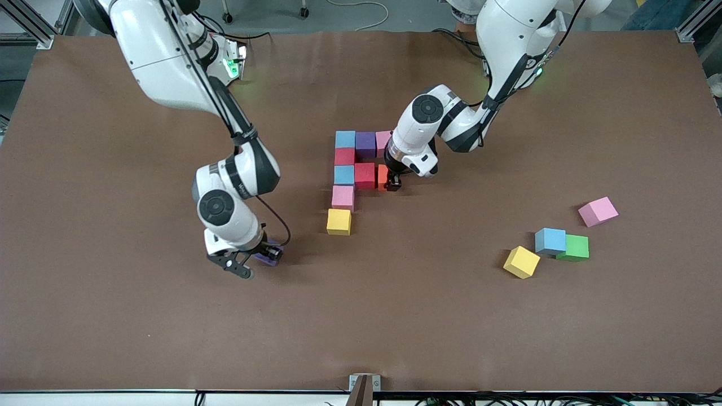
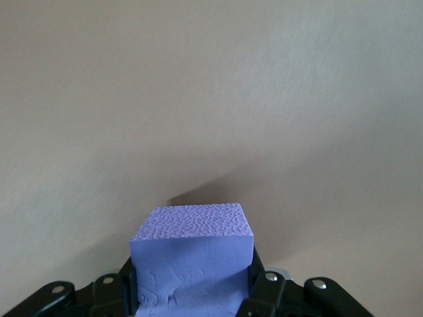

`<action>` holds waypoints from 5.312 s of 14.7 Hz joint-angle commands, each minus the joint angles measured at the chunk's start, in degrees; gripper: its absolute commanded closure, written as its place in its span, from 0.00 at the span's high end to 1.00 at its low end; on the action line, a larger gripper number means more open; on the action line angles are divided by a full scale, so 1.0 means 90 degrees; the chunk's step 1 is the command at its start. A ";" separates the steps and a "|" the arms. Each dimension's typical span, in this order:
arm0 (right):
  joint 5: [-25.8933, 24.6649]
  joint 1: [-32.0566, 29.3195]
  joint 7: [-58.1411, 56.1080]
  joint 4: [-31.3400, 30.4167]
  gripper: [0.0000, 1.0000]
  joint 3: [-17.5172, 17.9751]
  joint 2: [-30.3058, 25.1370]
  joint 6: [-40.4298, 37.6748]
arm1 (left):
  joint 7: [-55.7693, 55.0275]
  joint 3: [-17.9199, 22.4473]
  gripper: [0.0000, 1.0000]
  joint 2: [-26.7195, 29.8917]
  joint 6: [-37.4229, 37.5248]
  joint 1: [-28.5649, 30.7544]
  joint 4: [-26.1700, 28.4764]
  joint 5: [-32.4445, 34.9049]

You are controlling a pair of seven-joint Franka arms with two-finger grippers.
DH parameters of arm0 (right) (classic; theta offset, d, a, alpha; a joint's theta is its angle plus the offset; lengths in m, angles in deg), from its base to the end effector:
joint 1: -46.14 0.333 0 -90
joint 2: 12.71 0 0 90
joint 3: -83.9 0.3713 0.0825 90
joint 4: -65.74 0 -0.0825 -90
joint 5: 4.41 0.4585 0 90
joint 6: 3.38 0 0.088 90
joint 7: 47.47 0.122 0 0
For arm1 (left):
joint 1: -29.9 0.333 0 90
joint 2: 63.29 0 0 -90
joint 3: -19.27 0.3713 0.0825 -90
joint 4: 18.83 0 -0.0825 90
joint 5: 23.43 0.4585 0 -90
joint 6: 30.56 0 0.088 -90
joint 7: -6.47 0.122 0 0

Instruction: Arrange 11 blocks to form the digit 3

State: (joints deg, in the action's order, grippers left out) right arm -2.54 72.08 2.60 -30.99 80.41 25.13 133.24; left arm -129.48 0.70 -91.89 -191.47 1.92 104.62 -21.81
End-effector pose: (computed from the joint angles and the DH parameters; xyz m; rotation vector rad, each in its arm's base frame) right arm 0.7095 0.2989 0.1946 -3.0363 0.7622 -0.0602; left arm 0.4434 -0.4729 0.1627 2.0752 2.1056 -0.2102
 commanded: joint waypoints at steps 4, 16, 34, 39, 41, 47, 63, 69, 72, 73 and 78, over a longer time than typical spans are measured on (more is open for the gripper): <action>0.0036 0.0652 0.1242 -0.0659 0.00 0.0047 -0.0475 0.0084 | -0.0246 -0.0008 0.17 -0.0074 -0.0295 -0.0055 0.0062 0.0104; 0.0036 0.1102 0.1682 -0.0639 0.00 0.0047 -0.0426 0.0386 | -0.0618 -0.0008 0.33 -0.0074 -0.0285 -0.0153 0.0053 0.0104; 0.0027 0.1268 0.1644 -0.0649 0.00 0.0047 -0.0387 0.0514 | -0.0297 -0.0066 1.00 0.1351 0.2152 -0.0065 -0.0648 0.0123; 0.0017 0.1180 0.1273 -0.0581 0.00 -0.0002 -0.0523 0.0105 | 0.1663 -0.0008 1.00 0.1254 0.3415 0.0656 -0.1840 0.0113; 0.0017 0.1083 0.1127 -0.0415 0.00 -0.0022 -0.0708 -0.0343 | 0.2377 -0.0017 1.00 0.1031 0.3426 0.1018 -0.2259 0.0113; 0.0056 0.1072 0.1837 0.0853 0.00 -0.0012 -0.0670 -0.1254 | 0.3920 0.0450 1.00 -0.0249 0.3524 0.1117 -0.3892 0.0572; 0.0222 0.1922 0.1567 0.4175 0.00 0.0105 0.1771 -0.1449 | 0.8540 0.0647 1.00 -0.0874 0.4002 0.3303 -0.3922 0.0310; 0.0192 0.1971 0.0941 0.3922 0.00 0.0096 0.1869 -0.1518 | 0.9099 0.0666 1.00 -0.1353 0.3992 0.3470 -0.4312 -0.0111; 0.0212 0.2039 0.0677 0.3747 0.00 0.0096 0.1830 -0.1537 | 0.9168 0.0666 1.00 -0.1441 0.3992 0.3538 -0.4313 -0.0335; 0.0212 0.2039 0.0657 0.3601 0.00 0.0096 0.1811 -0.1527 | 0.9168 0.0666 1.00 -0.1451 0.3992 0.3548 -0.4303 -0.0365; 0.0212 0.2108 0.0374 0.3385 0.00 0.0096 0.1752 -0.1547 | 0.9090 0.0666 1.00 -0.1608 0.3983 0.3548 -0.4313 -0.0375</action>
State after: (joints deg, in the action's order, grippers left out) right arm -1.10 90.52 7.21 1.33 81.47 42.09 119.23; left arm -48.51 7.23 -105.60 -156.40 33.33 67.28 -23.88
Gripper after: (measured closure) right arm 0.401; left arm 0.000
